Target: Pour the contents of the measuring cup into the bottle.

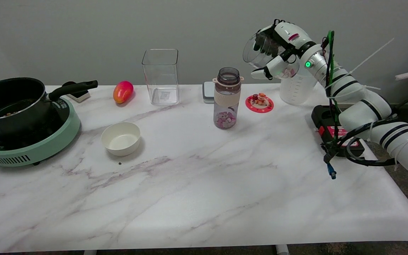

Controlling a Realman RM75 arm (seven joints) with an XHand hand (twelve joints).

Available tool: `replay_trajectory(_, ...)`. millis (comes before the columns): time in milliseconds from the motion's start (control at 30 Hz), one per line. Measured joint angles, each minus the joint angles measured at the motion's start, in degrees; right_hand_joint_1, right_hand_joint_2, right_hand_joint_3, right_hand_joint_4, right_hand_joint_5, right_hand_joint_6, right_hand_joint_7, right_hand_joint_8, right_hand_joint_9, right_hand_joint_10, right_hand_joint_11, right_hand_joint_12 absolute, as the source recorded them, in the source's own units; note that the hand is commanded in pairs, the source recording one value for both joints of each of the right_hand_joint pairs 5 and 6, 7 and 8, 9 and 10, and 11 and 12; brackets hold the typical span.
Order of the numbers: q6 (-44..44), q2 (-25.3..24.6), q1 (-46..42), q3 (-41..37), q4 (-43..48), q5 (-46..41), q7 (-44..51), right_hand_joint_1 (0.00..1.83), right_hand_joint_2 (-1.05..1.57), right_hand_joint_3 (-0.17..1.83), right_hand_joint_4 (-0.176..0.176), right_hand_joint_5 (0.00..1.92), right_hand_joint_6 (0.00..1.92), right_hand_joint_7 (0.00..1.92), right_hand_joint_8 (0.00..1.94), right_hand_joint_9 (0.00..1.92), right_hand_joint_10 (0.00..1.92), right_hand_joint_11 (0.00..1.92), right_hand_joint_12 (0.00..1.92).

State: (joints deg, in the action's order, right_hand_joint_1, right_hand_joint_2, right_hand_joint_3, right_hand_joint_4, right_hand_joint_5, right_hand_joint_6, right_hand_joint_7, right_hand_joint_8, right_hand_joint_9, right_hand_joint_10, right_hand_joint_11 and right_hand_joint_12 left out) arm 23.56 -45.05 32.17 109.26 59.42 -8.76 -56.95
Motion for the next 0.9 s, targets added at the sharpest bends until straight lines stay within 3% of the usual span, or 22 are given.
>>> replay_trajectory(900,-0.8,0.7,4.9,1.7,0.1,18.5,-7.2,1.48,1.11,0.84,0.000,1.69,1.69,1.65,1.65,1.57,1.57,1.36,1.36)
